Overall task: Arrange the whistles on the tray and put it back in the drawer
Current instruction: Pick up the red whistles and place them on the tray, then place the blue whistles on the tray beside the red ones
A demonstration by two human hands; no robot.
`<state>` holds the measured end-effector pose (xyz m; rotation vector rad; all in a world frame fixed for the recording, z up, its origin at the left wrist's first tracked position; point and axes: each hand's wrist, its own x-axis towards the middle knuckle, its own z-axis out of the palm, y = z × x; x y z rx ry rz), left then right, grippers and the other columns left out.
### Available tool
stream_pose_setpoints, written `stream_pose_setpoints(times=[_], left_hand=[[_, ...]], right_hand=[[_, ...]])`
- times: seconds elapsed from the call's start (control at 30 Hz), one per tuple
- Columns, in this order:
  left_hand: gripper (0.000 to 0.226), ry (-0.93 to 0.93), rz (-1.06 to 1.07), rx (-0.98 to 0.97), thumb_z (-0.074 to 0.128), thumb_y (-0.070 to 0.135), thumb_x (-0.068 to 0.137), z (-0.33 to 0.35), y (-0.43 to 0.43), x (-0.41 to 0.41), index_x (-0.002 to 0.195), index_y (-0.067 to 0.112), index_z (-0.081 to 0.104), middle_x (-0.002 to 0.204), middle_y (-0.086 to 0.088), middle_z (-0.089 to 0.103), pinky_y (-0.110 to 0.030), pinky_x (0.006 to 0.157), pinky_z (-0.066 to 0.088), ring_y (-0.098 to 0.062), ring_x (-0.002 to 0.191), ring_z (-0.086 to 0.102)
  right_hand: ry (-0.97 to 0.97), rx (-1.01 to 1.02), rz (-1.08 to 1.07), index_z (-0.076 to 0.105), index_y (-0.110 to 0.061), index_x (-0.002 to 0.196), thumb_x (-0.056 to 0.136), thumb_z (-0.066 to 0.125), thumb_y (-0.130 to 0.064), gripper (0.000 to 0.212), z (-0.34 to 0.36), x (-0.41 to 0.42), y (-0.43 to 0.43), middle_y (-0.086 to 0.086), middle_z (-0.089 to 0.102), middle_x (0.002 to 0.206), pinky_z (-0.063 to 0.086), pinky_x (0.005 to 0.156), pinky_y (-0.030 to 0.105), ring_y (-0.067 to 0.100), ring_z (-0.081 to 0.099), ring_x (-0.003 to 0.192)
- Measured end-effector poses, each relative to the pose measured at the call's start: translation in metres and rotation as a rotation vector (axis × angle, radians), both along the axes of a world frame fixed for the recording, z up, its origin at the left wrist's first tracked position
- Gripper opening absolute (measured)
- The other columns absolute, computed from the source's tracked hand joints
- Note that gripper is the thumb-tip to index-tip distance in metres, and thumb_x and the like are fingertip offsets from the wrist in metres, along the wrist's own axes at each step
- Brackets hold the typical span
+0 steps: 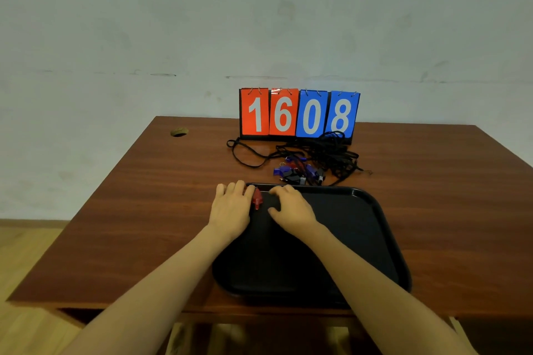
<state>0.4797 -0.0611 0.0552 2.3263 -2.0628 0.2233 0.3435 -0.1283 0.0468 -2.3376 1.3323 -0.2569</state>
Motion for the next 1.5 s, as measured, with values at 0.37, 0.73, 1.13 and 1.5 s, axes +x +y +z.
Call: stream_pose_setpoints(times=[0.37, 0.73, 1.13, 1.5], left_hand=[[0.043, 0.164, -0.085, 0.062, 0.046, 0.009, 0.091, 0.01, -0.09, -0.038, 0.134, 0.012, 0.047, 0.133, -0.009, 0.047, -0.037, 0.1, 0.035, -0.028, 0.122, 0.042], [0.049, 0.282, -0.081, 0.194, 0.047, 0.006, 0.09, -0.008, -0.153, -0.021, 0.138, 0.015, 0.042, 0.131, -0.012, 0.048, -0.046, 0.096, 0.043, -0.034, 0.119, 0.047], [0.037, 0.333, -0.029, 0.124, 0.048, 0.001, 0.089, -0.015, -0.148, -0.009, 0.125, 0.007, 0.047, 0.122, -0.016, 0.052, -0.042, 0.089, 0.046, -0.035, 0.113, 0.052], [0.049, 0.446, 0.008, 0.022, 0.047, 0.009, 0.092, 0.001, -0.116, -0.006, 0.139, 0.014, 0.036, 0.126, -0.013, 0.044, -0.039, 0.083, 0.048, -0.031, 0.111, 0.052]], right_hand=[[0.069, -0.108, -0.138, 0.059, -0.01, 0.117, 0.096, 0.042, -0.009, 0.027, 0.029, -0.067, -0.093, 0.012, 0.055, 0.122, 0.047, 0.087, 0.038, 0.029, 0.052, 0.109], [0.047, -0.207, 0.052, 0.055, -0.019, 0.121, 0.095, 0.046, -0.017, 0.028, 0.011, -0.023, -0.148, 0.007, 0.047, 0.121, 0.045, 0.095, 0.039, 0.024, 0.043, 0.113], [0.221, -0.196, 0.025, 0.054, -0.013, 0.125, 0.097, 0.048, -0.017, 0.03, 0.004, 0.001, -0.164, 0.009, 0.046, 0.125, 0.05, 0.087, 0.037, 0.027, 0.053, 0.107], [0.118, -0.106, -0.124, 0.052, -0.013, 0.122, 0.088, 0.058, -0.009, 0.035, 0.008, -0.004, -0.148, 0.012, 0.042, 0.128, 0.046, 0.096, 0.038, 0.029, 0.044, 0.117]])
